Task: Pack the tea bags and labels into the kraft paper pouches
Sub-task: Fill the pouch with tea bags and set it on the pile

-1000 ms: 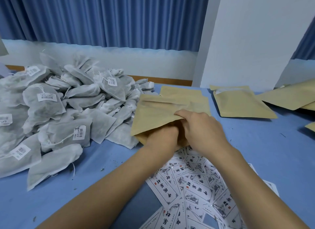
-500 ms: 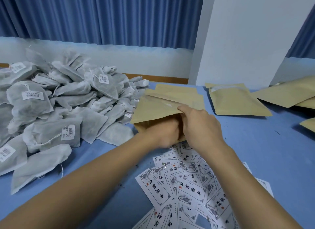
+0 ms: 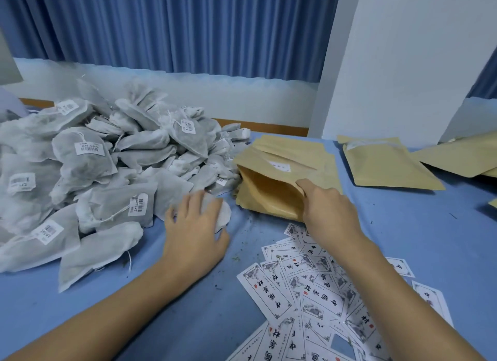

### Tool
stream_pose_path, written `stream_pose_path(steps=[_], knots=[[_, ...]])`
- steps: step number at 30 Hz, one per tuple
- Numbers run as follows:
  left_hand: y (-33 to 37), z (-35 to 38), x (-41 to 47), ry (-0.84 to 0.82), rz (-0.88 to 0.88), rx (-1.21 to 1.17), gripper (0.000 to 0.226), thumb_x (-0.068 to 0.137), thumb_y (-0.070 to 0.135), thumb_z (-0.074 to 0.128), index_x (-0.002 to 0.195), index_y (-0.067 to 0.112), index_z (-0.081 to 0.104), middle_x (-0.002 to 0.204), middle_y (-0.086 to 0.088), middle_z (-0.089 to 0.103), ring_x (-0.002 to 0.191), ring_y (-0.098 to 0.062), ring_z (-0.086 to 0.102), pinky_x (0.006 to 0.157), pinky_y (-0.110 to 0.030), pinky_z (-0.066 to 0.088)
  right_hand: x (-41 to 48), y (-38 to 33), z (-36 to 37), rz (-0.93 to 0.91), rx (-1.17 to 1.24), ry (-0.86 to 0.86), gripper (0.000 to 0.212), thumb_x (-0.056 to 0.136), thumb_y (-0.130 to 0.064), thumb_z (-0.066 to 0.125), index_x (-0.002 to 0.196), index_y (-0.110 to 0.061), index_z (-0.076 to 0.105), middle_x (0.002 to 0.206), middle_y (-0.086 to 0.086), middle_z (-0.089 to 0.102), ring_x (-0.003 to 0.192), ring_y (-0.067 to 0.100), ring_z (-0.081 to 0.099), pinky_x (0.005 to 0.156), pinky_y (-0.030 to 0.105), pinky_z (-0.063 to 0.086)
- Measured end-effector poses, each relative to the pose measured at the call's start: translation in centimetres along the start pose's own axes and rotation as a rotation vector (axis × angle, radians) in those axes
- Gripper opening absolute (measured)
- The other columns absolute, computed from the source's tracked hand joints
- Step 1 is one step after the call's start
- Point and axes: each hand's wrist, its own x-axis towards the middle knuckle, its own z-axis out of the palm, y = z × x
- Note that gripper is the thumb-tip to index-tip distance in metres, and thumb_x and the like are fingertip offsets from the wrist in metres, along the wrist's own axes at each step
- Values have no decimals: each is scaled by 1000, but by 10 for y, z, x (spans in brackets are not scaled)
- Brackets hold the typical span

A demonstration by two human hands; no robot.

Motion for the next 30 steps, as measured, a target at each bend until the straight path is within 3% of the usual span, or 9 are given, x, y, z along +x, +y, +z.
stream_pose_path(steps=[2,4,10,13,15,20,22,27,30], knots=[[-5,4,4,-146,-71,-6,48,89,46,49,134,32,44,154,-5,26,139,-32,26,108,-50,35,-1,-1,2,-11,-12,-8,51,84,2,42,124,-28,47,66,3,43,58,28,43,45,31,22],[-4,5,9,-154,-65,-28,44,91,42,49,133,28,46,147,-6,34,132,-35,31,102,-44,42,-1,-1,3,-21,-18,-1,52,84,3,42,125,-28,47,65,3,44,57,28,44,45,31,24],[-1,-8,8,-68,12,-73,25,91,19,49,115,19,57,109,1,57,103,-25,51,72,-38,49,-2,-2,6,-17,-33,4,49,86,3,42,123,-28,47,64,3,42,52,23,36,44,31,22],[-2,-13,7,47,22,-236,14,94,19,50,100,22,63,93,8,64,91,-21,58,70,-40,51,-2,-3,5,-24,-39,10,50,84,4,41,122,-28,47,63,3,42,52,23,37,44,31,21],[2,-15,4,184,40,-358,15,97,25,56,106,26,67,100,12,66,94,-15,57,76,-37,50,-2,-2,5,-32,-46,13,50,83,4,41,122,-28,47,63,3,43,52,23,37,44,31,20],[14,-20,2,634,319,-472,23,100,20,54,110,13,74,102,-3,58,89,-22,51,76,-31,42,-2,-2,5,-40,-61,1,52,79,4,43,119,-28,45,64,3,42,52,23,37,44,30,20],[17,-24,-1,736,477,-477,24,98,12,58,116,14,74,101,-5,53,86,-24,50,74,-34,43,-2,-2,5,-45,-61,-13,50,79,2,46,119,-28,45,65,3,42,54,25,39,45,31,21],[29,-33,-5,804,727,-354,32,88,-1,67,116,13,75,105,-6,51,87,-25,54,71,-39,46,-2,-2,5,-75,-37,-29,40,82,-6,50,115,-29,46,73,6,53,67,36,51,50,34,31],[40,-33,0,687,763,-243,26,89,-5,60,105,5,77,98,-11,58,76,-30,57,68,-39,45,-1,-2,5,-82,-17,-42,37,82,-7,53,112,-28,46,75,6,56,67,35,53,48,31,27]])
